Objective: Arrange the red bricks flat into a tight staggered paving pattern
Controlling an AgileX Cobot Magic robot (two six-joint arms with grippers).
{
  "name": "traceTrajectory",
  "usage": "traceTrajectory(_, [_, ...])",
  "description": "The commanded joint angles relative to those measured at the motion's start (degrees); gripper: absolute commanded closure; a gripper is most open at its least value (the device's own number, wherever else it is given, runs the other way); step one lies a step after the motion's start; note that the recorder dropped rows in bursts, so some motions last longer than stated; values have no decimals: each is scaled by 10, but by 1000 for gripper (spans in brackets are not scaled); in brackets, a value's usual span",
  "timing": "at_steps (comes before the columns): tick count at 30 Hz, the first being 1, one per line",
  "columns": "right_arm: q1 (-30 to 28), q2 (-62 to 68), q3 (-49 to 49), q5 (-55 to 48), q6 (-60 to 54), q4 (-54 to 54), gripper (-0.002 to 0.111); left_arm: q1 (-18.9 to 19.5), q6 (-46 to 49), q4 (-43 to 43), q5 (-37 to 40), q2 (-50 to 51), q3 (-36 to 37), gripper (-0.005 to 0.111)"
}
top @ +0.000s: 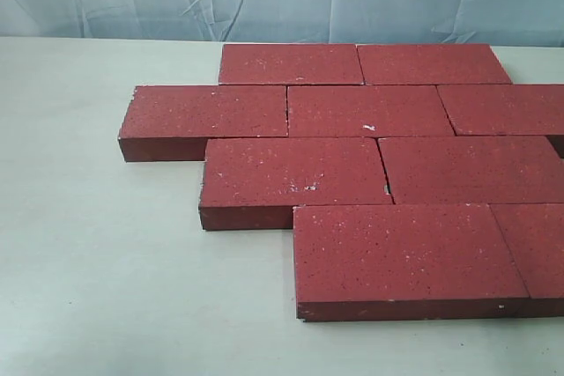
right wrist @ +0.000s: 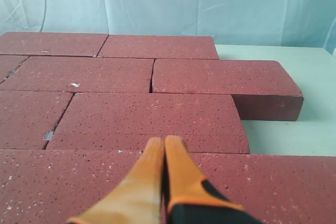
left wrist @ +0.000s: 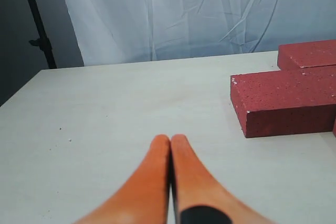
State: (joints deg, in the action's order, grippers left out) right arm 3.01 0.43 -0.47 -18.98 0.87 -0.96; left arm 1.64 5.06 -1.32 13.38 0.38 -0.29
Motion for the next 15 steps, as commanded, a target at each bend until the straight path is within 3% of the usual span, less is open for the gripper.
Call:
traceTrajectory(1, [-4,-4,5,7,-2,0,109,1,0,3,4,-4,3,107])
traceTrajectory(15, [-4,-4,5,4,-2,0,109,1,-37,7,4,-4,3,107])
